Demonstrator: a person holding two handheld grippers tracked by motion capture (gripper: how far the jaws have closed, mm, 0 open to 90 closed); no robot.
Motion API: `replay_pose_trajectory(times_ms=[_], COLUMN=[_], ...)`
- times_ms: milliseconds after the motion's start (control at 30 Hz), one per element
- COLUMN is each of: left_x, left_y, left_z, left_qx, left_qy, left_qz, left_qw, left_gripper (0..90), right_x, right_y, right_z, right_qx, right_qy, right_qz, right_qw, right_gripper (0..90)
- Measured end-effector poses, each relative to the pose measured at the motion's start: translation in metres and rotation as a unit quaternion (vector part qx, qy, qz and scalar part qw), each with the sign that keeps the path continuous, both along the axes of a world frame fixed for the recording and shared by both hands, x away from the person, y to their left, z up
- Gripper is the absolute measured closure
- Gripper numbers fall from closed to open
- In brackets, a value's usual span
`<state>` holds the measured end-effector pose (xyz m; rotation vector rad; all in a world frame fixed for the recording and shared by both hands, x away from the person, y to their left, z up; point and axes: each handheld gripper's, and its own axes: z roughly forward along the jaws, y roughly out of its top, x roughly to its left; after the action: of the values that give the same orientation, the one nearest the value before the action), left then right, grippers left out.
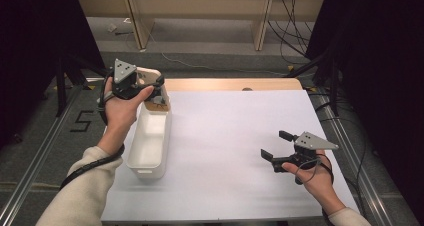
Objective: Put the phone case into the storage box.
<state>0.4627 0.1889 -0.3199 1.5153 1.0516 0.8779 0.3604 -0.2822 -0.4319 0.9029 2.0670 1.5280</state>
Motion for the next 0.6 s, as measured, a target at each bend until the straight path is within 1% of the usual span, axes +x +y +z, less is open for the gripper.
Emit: replay_pose_trajectory(times_ms=[433, 600], left_x=[0.0051, 0.0071], left_y=[0.0039, 0.005], left_z=[-0.0033, -0.0055], left_qx=[0.006, 0.002], left_qy=[0.005, 0.007], left_qz=[0.009, 0.012], left_qw=[0.9999, 0.9999], left_gripper=[10.3, 10.3], right_x=[0.0002, 0.0002], right_y=[-0.0002, -0.0001], right_z=[-0.0003, -0.0003], right_qx=[0.0, 0.0], right_qy=[0.0, 0.0], right_qz=[0.0, 0.0], right_qw=[1.0, 1.0], right_gripper=[4.1, 4.1])
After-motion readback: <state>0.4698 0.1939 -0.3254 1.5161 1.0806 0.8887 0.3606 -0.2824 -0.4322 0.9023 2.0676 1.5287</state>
